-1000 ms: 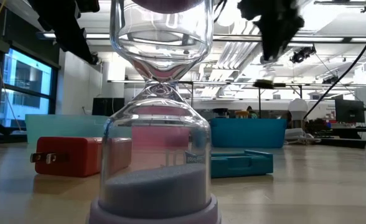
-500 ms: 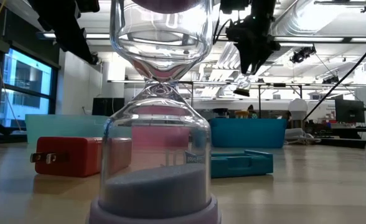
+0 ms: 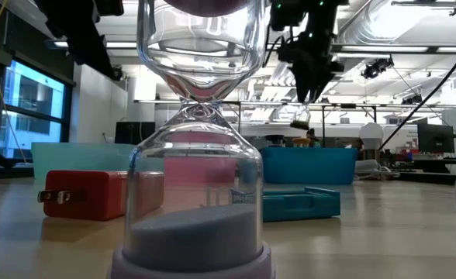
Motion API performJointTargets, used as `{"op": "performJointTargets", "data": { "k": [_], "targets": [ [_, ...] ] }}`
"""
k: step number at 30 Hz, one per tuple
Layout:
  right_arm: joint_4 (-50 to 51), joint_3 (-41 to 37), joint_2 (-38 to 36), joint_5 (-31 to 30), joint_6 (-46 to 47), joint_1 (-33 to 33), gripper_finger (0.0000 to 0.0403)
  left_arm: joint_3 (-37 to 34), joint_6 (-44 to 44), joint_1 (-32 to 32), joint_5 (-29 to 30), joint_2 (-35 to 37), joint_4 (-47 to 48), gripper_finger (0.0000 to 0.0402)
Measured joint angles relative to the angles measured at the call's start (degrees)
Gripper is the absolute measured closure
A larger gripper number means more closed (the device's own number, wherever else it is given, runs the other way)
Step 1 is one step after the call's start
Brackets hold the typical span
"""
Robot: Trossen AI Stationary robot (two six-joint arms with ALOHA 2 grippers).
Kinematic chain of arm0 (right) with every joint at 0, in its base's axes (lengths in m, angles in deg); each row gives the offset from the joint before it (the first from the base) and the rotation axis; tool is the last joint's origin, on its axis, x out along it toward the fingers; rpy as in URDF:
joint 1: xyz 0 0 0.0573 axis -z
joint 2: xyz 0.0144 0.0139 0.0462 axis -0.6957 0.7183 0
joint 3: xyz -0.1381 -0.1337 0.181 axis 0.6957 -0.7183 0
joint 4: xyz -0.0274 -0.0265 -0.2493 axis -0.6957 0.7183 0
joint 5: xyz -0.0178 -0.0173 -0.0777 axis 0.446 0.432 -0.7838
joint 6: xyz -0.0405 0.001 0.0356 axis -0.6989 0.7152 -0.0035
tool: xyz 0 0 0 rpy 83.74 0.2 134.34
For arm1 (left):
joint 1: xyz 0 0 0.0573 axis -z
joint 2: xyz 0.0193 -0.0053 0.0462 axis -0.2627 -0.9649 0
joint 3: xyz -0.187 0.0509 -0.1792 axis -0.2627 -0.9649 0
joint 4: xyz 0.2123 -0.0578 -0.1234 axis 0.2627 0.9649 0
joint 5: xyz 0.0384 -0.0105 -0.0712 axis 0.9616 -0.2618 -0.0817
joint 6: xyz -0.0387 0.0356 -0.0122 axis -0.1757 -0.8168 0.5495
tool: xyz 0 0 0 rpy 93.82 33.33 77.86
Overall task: Pick & Place Office items
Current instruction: Put the green hourglass into the blue bin
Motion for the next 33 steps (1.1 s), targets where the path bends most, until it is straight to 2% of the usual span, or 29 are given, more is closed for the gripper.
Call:
{"op": "performJointTargets", "data": {
  "k": [6, 12, 15, 20, 27, 33],
  "targets": [
    [1.24, 0.0, 5.62, -0.49, 0.45, 0.16, 0.0202, 0.0, 0.04, 0.91, -0.7, -0.01, 0.02, 0.0211],
    [1.17, 0.0, 9.95, -0.64, 0.02, 1.04, 0.0212, 0.0, 0.03, 2.14, -0.68, -0.01, 0.02, 0.0211],
    [1.02, 0.0, 10.96, 0.01, 0.07, 1.81, 0.0211, 0.0, 0.03, 2.56, -0.66, -0.01, 0.02, 0.0211],
    [0.44, 0.0, 12.15, 0.08, 0.19, 2.63, 0.0186, 0.0, 0.03, 3.02, -0.64, 0.01, 0.02, 0.0211],
    [-4.61, 0.02, 12.47, -0.28, 0.04, 3.36, 0.0204, 0.0, 0.03, 2.99, -0.59, 0.01, 0.01, 0.0211],
    [-3.78, 0.02, 12.43, -0.14, -0.21, 3.25, 0.0142, 0.0, 0.01, 2.99, -0.49, 0.01, 0.02, 0.0211]
  ]
}}
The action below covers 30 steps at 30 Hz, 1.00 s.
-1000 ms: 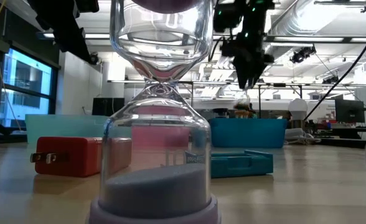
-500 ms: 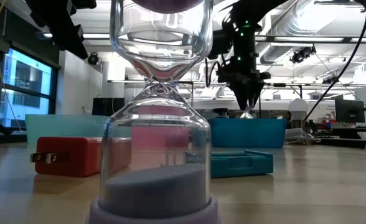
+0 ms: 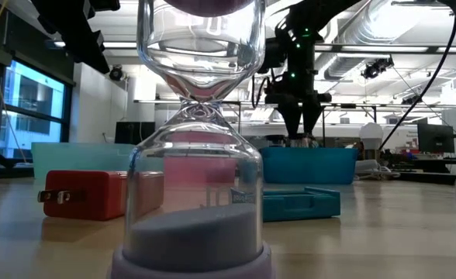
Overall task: Pick & Place Office items
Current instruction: Put the green hourglass into the blue bin, then put the right red charger adapter into the red bin
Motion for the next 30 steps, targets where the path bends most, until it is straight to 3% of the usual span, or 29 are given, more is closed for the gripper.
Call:
{"op": "performJointTargets", "data": {
  "k": [5, 15, 26, 30],
  "targets": [
    [-0.68, 0.0, -0.02, -0.17, -0.83, 0.05, 0.0114, 0.0, 0.0, 0.0, -0.02, 0.01, 0.0, 0.0211],
    [-0.2, 0.0, -1.17, -1.95, -2.78, -0.39, 0.0111, 0.0, 0.0, 0.0, -0.04, -0.01, 0.0, 0.0211],
    [2.46, 0.0, -11.68, -4.72, 1.72, -3.18, 0.0118, 0.0, 0.93, 0.0, -0.46, 0.01, -0.01, 0.0211],
    [3.96, 0.0, -17.19, -4.73, 5.95, -8.04, 0.0125, 0.0, 3.28, -0.02, -5.31, 0.18, -0.01, 0.0211]
  ]
}}
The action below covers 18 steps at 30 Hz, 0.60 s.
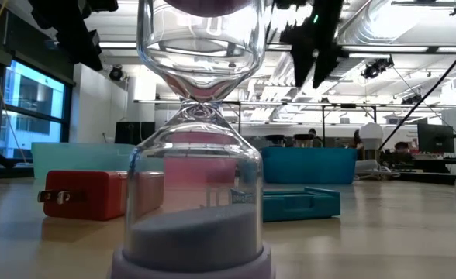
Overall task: Pick & Place Office items
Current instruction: Put the right red charger adapter into the red bin
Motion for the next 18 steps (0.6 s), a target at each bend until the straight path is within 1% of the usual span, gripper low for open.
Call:
{"op": "performJointTargets", "data": {
  "k": [2, 6, 9, 12, 15, 18],
  "targets": [
    [0.63, 0.0, -2.47, 0.03, 2.13, -3.62, 0.0127, 0.0, 0.02, 0.4, -1.55, 0.05, -0.01, 0.0211],
    [1.59, 0.02, -5.98, -0.05, 6.71, -12.38, 0.0128, -0.02, 0.13, 3.19, -1.27, -0.04, -0.06, 0.0211],
    [1.96, 0.02, -7.01, -0.45, 9.51, -20.01, 0.0128, 0.0, -0.21, 6.14, 1.2, -0.12, -0.06, 0.0211],
    [2.03, -0.16, -6.91, -3.06, 11.45, -28.29, 0.0128, 0.0, -0.24, 9.53, 4.51, -0.12, -0.22, 0.0211],
    [-0.72, -2.87, -6.6, -5.78, 13.11, -35.94, 0.0128, -0.02, 0.37, 12.93, 7.02, -0.12, -0.86, 0.0211],
    [-3.91, -7.42, -6.28, -9.21, 14.69, -42.85, 0.0128, -0.11, 0.48, 16.21, 9.91, -0.36, -2.76, 0.0211]
  ]
}}
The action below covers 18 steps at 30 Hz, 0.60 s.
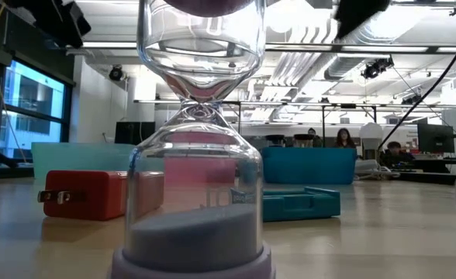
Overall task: Pick & Place Office items
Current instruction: Put the right red charger adapter into the red bin
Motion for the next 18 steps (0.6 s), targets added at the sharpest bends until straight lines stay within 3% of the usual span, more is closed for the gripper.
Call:
{"op": "performJointTargets", "data": {
  "k": [11, 14, 18],
  "targets": [
    [-3.4, -14.67, -0.07, -20.68, 22.73, -16.83, 0.0128, -1.81, -0.75, 5.83, 2.31, -8.72, -8.67, 0.0211],
    [-3.52, -15.72, -0.06, -18.74, 27.64, -18.35, 0.0128, -1.81, -1.26, 5.34, 2.31, -11.86, -9.67, 0.0211],
    [-4.1, -15.72, -0.08, -4.05, 35.48, -18.52, 0.0128, -1.83, -2.87, 4.19, 2.33, -15.04, -11.53, 0.0211]
  ]
}}
